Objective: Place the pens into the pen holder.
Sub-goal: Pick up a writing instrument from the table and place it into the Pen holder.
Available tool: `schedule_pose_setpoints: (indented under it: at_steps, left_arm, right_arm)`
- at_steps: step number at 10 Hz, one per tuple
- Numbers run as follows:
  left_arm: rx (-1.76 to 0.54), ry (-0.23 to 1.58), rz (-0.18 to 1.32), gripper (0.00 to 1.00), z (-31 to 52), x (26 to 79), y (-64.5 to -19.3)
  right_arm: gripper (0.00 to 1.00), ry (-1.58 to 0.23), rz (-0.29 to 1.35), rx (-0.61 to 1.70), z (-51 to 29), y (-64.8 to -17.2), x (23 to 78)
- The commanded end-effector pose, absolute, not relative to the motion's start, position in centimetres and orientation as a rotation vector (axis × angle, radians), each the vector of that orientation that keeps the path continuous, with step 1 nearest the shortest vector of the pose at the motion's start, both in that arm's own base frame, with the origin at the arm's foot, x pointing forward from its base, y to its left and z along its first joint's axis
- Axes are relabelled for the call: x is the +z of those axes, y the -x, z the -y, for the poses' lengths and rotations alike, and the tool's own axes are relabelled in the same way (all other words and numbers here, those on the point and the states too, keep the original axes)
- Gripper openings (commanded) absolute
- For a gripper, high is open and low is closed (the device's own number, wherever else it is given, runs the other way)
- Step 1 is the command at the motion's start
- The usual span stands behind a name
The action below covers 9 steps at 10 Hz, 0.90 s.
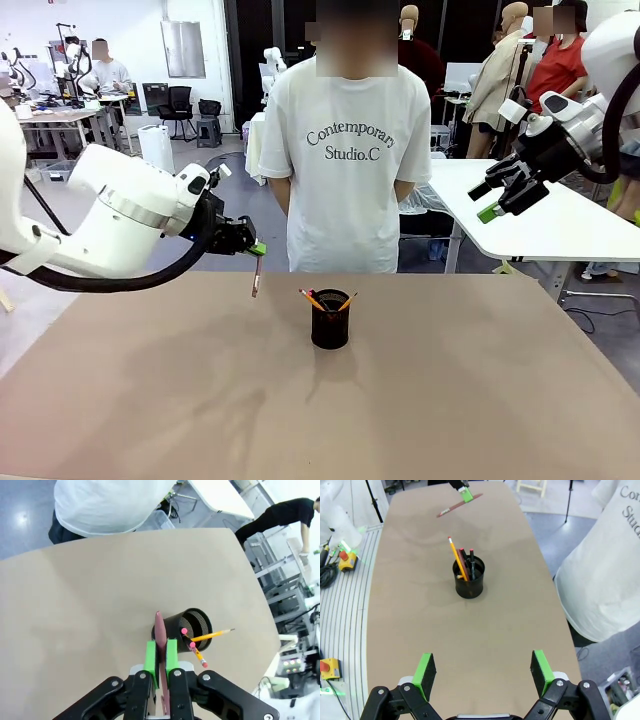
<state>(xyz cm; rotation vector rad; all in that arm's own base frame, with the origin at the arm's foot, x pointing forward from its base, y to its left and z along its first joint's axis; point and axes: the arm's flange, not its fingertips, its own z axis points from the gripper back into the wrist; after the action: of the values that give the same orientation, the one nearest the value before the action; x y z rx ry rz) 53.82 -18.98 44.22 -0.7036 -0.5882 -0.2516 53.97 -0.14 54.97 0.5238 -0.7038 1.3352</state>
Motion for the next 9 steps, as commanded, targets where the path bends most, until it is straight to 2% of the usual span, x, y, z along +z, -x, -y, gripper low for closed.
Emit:
schedule_pose_setpoints:
  at_steps: [1,6,9]
  left_arm:
    - [-0.218,0.718,0.561,0.0,18.74,44.03,-54.67]
    - [-0.227,0.708,0.573,0.0,18.73,43.55,-54.29]
    - [-0.245,0.784,0.789,0.0,18.52,44.08,-55.0]
  right_arm:
    - [1.0,-0.532,0.696,1.319,0.07,-53.55,55.27]
    - [1.0,-0.532,0.696,1.319,0.07,-53.55,55.27]
    - [1.0,-0.532,0.696,1.319,0.07,-53.55,55.27]
